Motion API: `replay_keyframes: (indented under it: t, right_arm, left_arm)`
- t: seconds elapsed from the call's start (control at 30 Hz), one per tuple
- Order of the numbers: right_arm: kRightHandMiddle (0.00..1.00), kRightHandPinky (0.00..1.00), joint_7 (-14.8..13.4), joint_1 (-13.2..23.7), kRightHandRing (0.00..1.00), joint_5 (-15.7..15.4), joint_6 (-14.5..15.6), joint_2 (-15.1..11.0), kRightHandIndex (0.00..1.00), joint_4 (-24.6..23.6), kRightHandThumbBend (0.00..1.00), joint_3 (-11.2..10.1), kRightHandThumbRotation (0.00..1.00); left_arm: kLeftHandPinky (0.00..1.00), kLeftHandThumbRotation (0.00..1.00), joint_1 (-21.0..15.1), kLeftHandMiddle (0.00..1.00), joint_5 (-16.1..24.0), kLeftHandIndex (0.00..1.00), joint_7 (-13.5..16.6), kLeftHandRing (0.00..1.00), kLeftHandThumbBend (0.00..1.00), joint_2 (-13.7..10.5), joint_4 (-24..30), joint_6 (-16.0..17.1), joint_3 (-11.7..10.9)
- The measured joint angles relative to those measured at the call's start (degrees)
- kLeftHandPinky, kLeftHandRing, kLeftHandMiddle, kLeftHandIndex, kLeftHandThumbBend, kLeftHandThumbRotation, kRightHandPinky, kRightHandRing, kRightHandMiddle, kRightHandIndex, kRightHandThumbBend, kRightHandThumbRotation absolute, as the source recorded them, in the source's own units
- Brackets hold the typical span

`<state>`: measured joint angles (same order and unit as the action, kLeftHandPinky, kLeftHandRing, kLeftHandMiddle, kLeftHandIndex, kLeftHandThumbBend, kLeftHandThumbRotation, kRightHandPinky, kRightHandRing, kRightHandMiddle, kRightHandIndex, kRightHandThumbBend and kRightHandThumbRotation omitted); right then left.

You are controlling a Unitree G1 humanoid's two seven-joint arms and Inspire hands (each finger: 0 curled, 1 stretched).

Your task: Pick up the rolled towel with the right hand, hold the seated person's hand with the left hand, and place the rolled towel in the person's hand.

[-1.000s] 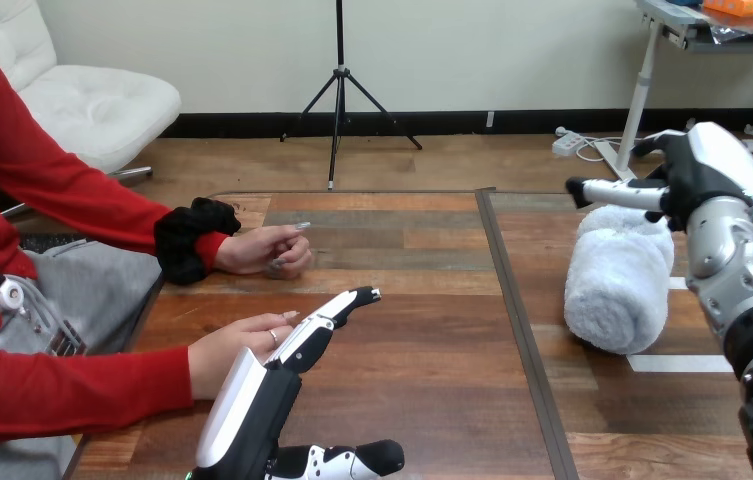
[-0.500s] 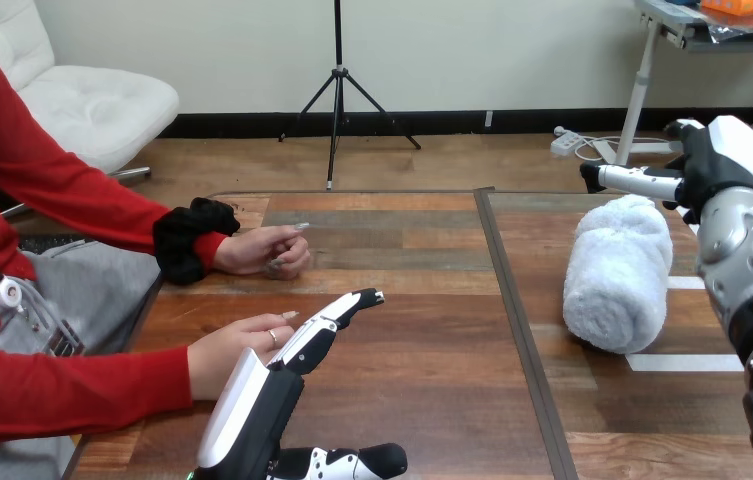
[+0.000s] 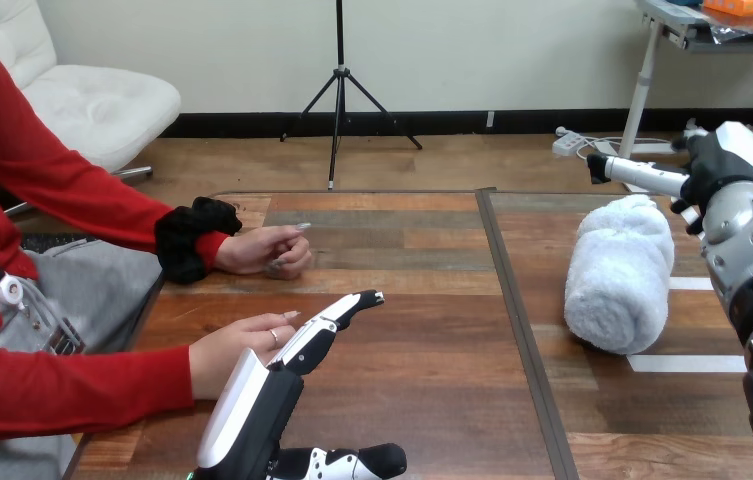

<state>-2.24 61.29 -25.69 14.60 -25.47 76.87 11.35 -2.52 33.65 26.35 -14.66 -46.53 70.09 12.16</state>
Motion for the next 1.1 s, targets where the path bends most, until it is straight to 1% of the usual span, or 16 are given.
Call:
replay_keyframes:
  t: [0.07,0.17,0.2,0.27,0.37,0.4,0.5,0.57,0.77,0.8,0.83,0.93,1.0,1.07,1.1]
  right_arm:
    - [0.85,0.32,1.59,0.02,0.60,-1.04,0.40,-0.01,0.85,0.04,1.00,0.87,0.88]
    - [0.87,0.31,4.87,0.08,0.63,-2.71,1.05,-0.05,0.88,0.21,1.00,2.48,0.94]
    - [0.91,0.32,6.07,0.09,0.67,-3.39,1.17,-0.05,0.91,0.35,1.00,3.16,0.96]
    - [0.94,0.33,8.50,0.09,0.69,-4.36,1.11,-0.05,0.93,0.70,0.99,4.25,0.98]
    - [0.96,0.47,12.24,0.08,0.80,-5.96,0.71,-0.03,0.95,1.34,0.99,5.92,0.99]
    - [0.96,0.46,13.12,0.08,0.80,-6.48,0.56,0.04,0.96,1.61,0.98,6.52,0.99]
    - [0.95,0.41,14.70,0.07,0.77,-6.77,0.51,0.31,0.98,2.32,0.97,6.97,1.00]
    - [0.96,0.40,15.42,0.02,0.77,-6.77,0.51,0.41,0.99,2.50,0.97,7.09,1.00]
    - [0.99,0.46,16.21,0.01,0.86,-7.05,0.14,0.45,1.00,2.56,0.93,7.64,1.00]
    - [0.99,0.51,16.37,0.01,0.89,-7.28,-0.07,0.43,1.00,2.56,0.94,7.93,1.00]
    - [0.99,0.64,16.61,0.01,0.93,-7.52,-0.35,0.41,1.00,2.56,0.93,8.14,1.00]
    - [1.00,0.80,17.34,0.01,0.96,-8.00,-1.05,0.38,1.00,2.56,0.92,8.52,1.00]
    - [1.00,0.87,17.62,0.00,0.98,-8.33,-1.50,0.41,1.00,2.56,0.91,8.83,1.00]
    - [1.00,0.92,17.82,-0.01,0.99,-8.72,-1.84,0.46,1.00,2.57,0.91,9.30,1.00]
    - [1.00,0.89,17.87,-0.01,0.97,-8.91,-1.98,0.47,1.00,2.57,0.91,9.50,1.00]
  left_arm:
    - [0.84,0.78,0.00,0.88,0.00,0.86,0.00,0.89,1.00,0.01,0.00,0.00,0.00]
    - [0.84,0.78,0.00,0.88,0.00,0.86,0.00,0.89,1.00,0.00,0.00,0.00,0.00]
    - [0.85,0.78,0.00,0.88,0.00,0.86,0.00,0.89,1.00,0.00,0.00,0.01,-0.01]
    - [0.85,0.78,0.00,0.88,0.00,0.86,0.00,0.89,1.00,0.00,0.00,0.06,-0.01]
    - [0.85,0.79,0.03,0.88,0.00,0.86,-0.01,0.89,1.00,0.00,0.00,0.13,-0.01]
    - [0.85,0.79,0.03,0.88,0.00,0.86,-0.01,0.89,1.00,0.00,0.00,0.14,-0.01]
    - [0.85,0.79,0.03,0.88,-0.02,0.86,-0.02,0.89,1.00,0.00,0.00,0.22,-0.01]
    - [0.84,0.79,0.05,0.88,-0.02,0.86,-0.01,0.89,1.00,0.00,0.01,0.26,-0.02]
    - [0.84,0.80,0.10,0.88,0.14,0.86,0.24,0.88,1.00,0.00,0.02,0.34,-0.12]
    - [0.84,0.80,0.12,0.88,0.15,0.86,0.30,0.88,1.00,0.00,0.02,0.40,-0.14]
    - [0.84,0.81,0.16,0.88,0.19,0.86,0.40,0.89,1.00,-0.01,0.04,0.44,-0.17]
    - [0.84,0.80,0.21,0.88,0.29,0.86,0.57,0.89,1.00,-0.01,0.07,0.48,-0.25]
    - [0.84,0.80,0.24,0.88,0.29,0.86,0.57,0.89,1.00,-0.01,0.07,0.54,-0.28]
    - [0.84,0.80,0.29,0.88,0.36,0.86,0.59,0.89,1.00,-0.01,0.10,0.58,-0.32]
    - [0.84,0.80,0.32,0.88,0.44,0.86,0.63,0.89,1.00,-0.01,0.14,0.58,-0.35]
